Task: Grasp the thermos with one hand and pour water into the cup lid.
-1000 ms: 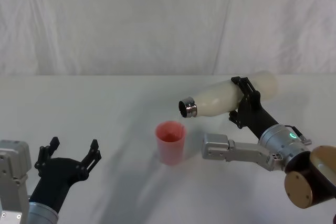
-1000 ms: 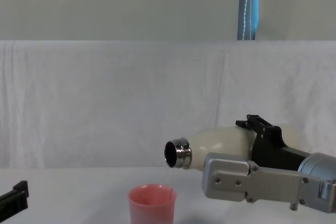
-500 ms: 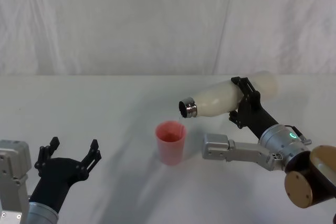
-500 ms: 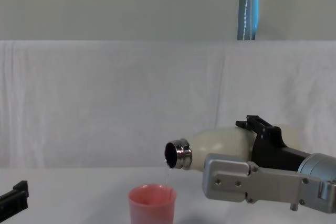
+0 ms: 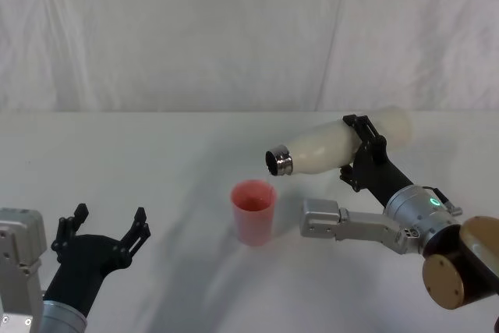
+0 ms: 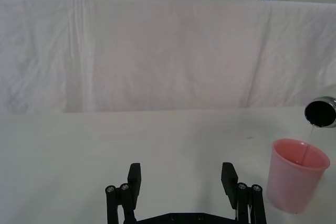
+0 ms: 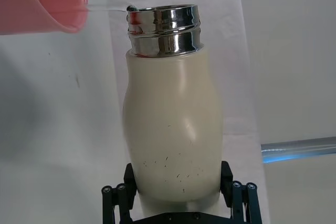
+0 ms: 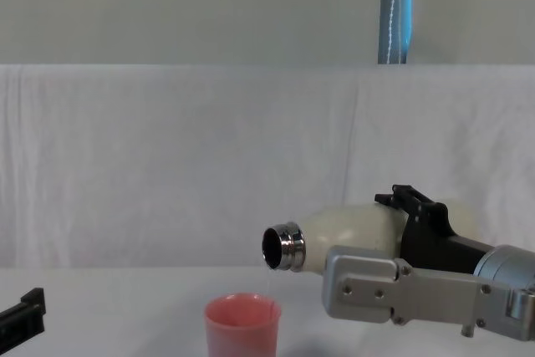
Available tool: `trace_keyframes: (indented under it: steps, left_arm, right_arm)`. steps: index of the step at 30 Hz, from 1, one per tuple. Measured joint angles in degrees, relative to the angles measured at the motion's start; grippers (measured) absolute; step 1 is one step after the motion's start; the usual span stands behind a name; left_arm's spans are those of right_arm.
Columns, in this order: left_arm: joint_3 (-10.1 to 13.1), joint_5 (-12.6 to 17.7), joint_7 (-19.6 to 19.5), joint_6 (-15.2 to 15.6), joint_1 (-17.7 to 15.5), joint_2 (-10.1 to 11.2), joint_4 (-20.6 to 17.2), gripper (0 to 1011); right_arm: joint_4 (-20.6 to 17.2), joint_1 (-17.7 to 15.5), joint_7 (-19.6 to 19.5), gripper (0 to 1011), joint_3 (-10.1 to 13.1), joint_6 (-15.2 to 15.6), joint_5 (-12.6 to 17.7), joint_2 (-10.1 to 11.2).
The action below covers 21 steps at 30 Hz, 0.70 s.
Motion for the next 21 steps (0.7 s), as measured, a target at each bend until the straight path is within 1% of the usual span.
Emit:
trace_keyframes:
  steps: [14, 16, 21]
  left_arm:
    - [0.0, 0.0, 0.0, 0.0, 0.0, 0.0, 0.0, 1001]
    - [0.0, 0.0, 0.0, 0.0, 0.0, 0.0, 0.0, 1001]
    - [0.0, 0.0, 0.0, 0.0, 0.0, 0.0, 0.0, 1001]
  right_arm:
    - [-1.0, -0.9, 2.2, 959, 0.9, -1.2, 3.2, -0.2]
    - [-1.1, -1.0, 2.3, 959, 1.0, -1.3, 3.4, -0.2]
    - [-1.3, -0.9, 2.2, 959, 0.6, -1.2, 2.7, 0.1]
